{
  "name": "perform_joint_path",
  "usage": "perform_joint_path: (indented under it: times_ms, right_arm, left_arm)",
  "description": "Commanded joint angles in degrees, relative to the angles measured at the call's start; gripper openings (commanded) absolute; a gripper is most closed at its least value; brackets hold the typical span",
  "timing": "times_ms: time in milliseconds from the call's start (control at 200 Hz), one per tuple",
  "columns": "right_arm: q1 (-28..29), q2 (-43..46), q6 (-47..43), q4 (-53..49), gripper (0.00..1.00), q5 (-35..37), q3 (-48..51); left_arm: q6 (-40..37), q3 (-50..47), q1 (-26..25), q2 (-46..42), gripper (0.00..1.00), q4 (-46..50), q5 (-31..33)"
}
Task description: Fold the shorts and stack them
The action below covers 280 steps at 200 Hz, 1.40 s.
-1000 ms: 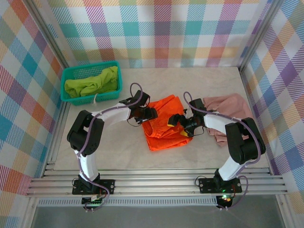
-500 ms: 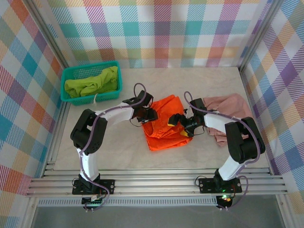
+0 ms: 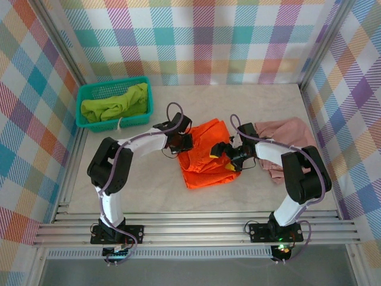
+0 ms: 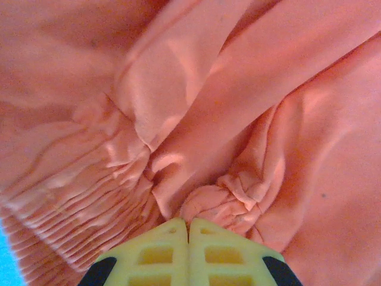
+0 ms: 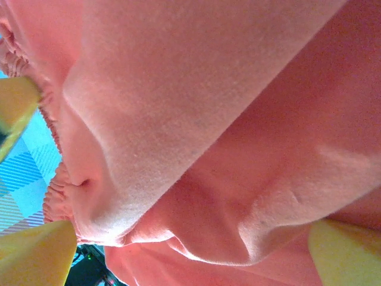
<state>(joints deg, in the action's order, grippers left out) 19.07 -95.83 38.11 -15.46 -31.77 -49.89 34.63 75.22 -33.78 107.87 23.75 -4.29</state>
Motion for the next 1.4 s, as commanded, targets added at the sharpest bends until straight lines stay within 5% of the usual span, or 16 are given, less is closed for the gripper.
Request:
perform_joint_path:
  times_ms: [0, 495, 650, 795, 860, 1125, 1395]
  right_arm:
    - [-0.5, -1.3, -2.1, -1.0, 1.00, 0.7, 0.6]
    - [-0.7, -1.5, -2.3, -0.8, 0.99, -0.3, 2.2]
    - [-0.7, 0.0, -2.6, -1.2, 1.00, -3.1, 1.2]
    - [-0.5, 5.6, -3.2, -3.2, 1.00, -6.5, -1.0]
    - [-0.5, 9.3, -4.5, -5.6, 1.00, -6.5, -2.6]
    - [-2.1, 21.4, -13.9, -14.7, 0.99, 12.0, -6.7]
    - [-9.6, 22.0, -15.0, -15.8, 1.00, 9.3, -6.3]
  left_arm:
    - [-2.0, 0.6, 2.1, -5.4, 0.00, 2.3, 3.8]
    - [-2.7, -4.0, 7.2, -2.5, 0.00, -0.9, 3.5]
    - [-2.4, -5.8, 7.3, -5.0, 0.20, -3.1, 0.1]
    - [-1.3, -6.1, 7.3, -14.0, 0.62, -3.7, -4.0]
    - [0.2, -5.8, 7.2, -18.2, 0.72, -4.2, -7.6]
    - [12.4, -9.4, -0.4, -22.3, 0.91, -13.3, -14.3]
    - [19.9, -19.0, -7.7, -14.7, 0.93, -27.3, -13.2]
